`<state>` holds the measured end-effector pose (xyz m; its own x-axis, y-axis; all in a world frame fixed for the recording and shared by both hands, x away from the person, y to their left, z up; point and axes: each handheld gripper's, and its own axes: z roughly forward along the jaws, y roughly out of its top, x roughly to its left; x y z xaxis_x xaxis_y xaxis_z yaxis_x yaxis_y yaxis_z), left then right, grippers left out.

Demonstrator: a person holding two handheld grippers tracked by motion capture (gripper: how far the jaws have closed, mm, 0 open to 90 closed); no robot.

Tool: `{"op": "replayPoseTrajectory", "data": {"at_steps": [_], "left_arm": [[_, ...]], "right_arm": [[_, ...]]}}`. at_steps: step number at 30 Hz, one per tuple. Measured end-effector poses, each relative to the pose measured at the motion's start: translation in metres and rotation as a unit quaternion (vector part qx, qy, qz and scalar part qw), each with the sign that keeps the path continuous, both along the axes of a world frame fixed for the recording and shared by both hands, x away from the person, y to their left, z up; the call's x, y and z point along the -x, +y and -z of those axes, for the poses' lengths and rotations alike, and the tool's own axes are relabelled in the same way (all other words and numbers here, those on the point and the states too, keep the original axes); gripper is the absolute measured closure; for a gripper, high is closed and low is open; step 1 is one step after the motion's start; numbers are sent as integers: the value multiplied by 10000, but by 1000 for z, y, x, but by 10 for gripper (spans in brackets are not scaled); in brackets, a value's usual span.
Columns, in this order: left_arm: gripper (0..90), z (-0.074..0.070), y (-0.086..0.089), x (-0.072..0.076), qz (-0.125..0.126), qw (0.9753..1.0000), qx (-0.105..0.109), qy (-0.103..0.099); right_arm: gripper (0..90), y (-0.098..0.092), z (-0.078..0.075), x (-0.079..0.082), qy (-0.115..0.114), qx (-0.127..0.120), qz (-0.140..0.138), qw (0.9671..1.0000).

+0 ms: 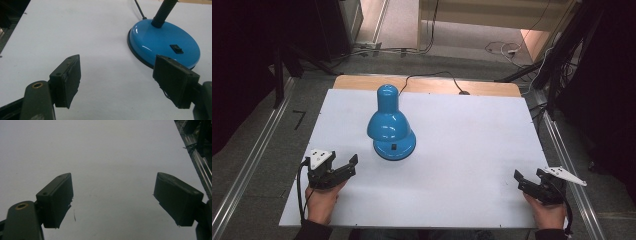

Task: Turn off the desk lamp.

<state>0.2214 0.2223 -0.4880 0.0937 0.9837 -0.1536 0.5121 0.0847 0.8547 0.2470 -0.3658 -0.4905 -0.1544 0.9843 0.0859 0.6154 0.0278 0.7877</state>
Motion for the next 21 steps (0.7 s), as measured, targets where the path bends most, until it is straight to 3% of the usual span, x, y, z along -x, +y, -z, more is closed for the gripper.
{"op": "replayPoseTrajectory", "data": {"at_steps": [17, 21], "left_arm": [[231, 6, 13, 7, -136, 9998, -30, 122], [215, 13, 13, 4, -180, 9991, -245, 291]], "right_arm": [[145, 0, 0, 0, 1, -4, 4, 10000], [145, 0, 0, -1, 2, -3, -6, 10000]]}}
